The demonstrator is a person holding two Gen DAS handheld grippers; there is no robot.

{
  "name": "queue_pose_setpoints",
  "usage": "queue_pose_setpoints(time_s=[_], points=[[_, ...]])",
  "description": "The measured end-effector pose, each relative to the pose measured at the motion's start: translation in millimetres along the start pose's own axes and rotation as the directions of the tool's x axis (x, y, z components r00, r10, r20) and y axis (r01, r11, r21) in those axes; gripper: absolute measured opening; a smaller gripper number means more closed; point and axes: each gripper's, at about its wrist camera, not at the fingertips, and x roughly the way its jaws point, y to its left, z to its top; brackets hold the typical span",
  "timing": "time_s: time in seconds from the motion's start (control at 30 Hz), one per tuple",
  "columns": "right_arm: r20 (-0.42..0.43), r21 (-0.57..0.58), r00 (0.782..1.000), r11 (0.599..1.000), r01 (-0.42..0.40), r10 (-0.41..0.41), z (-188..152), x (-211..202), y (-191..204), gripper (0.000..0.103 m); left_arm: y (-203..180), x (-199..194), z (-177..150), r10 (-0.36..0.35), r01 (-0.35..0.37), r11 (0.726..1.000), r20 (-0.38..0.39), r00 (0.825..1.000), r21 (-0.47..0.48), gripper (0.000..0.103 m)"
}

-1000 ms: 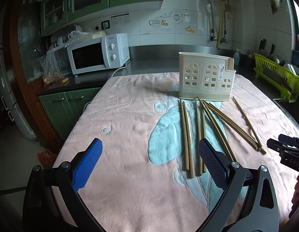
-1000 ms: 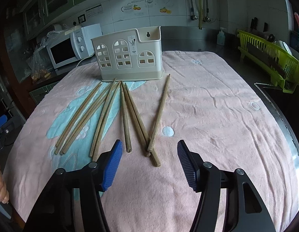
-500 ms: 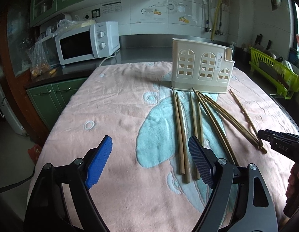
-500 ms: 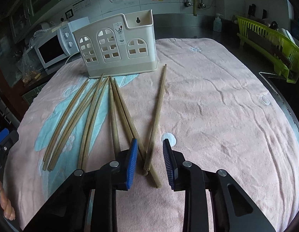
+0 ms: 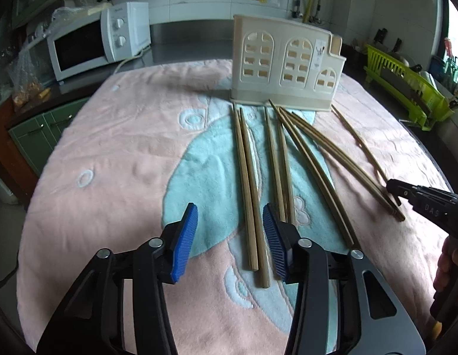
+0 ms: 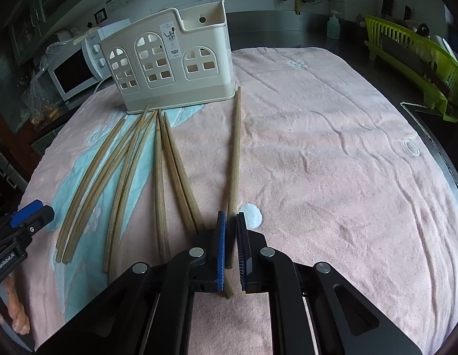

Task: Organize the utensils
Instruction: 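Lower the right tool onto a wooden chopstick and close on it, then lift the chopstick with the right tool while the left tool closes on another chopstick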

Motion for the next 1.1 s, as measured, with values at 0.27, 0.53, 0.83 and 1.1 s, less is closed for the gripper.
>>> queue_pose_setpoints(time_s=[0.27, 0.53, 0.83, 1.1], points=[[0.001, -0.013, 1.0, 1.0, -0.005, 0.005, 0, -1, -3, 0.007, 2, 23, 1, -0.008, 0.008, 1.0, -0.06, 0.998, -0.002, 0.038], [-0.008, -0.021, 1.0, 1.0, -0.001, 0.001, -2, 2, -3, 0.007, -4, 24, 3, 0.011, -0.009, 1.0, -0.063, 0.998, 0.024, 0.035], [-0.015, -0.044, 1.0, 0.999, -0.002, 0.001, -2, 4, -2, 0.007, -15, 33, 5, 0.079, -0.076, 0.996, -0.07, 0.994, 0.05, 0.024], [-0.006, -0.085, 1.0, 0.996, 0.005, -0.005, -2, 6, 0, 0.007, -27, 32, 5, 0.11, -0.106, 0.993, -0.069, 0.992, 0.058, 0.011]])
